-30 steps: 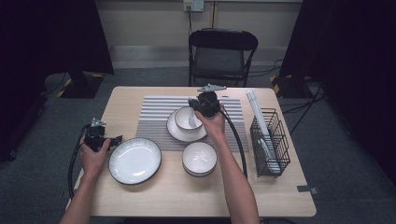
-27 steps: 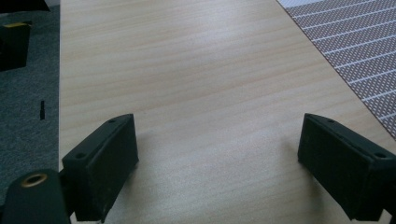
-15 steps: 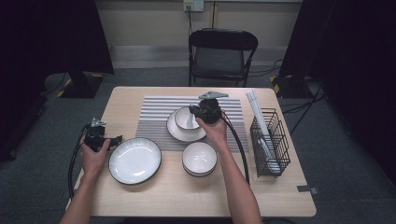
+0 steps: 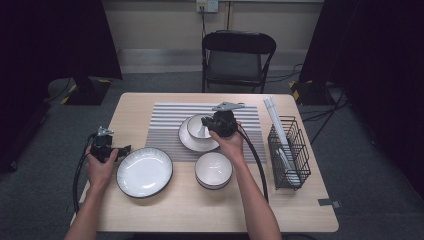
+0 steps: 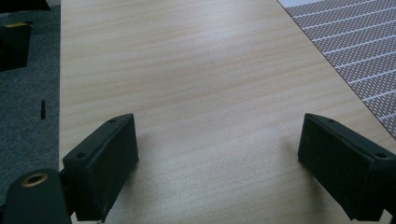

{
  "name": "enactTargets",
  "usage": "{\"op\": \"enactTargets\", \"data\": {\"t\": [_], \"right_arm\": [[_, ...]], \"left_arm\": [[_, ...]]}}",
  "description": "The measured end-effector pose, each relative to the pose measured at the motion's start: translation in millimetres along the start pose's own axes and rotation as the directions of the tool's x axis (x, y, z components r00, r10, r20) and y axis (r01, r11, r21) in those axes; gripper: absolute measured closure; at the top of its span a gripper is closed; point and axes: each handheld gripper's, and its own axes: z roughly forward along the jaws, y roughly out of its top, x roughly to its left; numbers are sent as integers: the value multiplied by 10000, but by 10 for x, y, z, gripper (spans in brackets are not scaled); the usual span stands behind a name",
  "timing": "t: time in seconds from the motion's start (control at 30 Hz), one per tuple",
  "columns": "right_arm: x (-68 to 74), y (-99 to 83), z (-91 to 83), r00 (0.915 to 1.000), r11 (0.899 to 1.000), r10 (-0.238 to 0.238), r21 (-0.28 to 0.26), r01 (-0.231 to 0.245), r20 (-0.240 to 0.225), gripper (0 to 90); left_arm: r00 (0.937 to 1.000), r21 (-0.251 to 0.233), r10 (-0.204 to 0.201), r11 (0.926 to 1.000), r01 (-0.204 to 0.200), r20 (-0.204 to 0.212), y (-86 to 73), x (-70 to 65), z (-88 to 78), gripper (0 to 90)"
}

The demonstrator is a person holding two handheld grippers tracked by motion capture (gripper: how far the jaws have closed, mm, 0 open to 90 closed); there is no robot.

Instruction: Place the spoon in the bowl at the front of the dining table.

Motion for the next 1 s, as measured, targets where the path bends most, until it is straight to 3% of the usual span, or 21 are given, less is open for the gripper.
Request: {"op": "enactTargets", "data": {"t": [1.0], "right_arm": [[219, -26, 77, 9974, 9988, -444, 196, 455, -561, 729]], "left_arm": [[10000, -2, 2, 10000, -2, -2, 0, 0, 0, 115]]}}
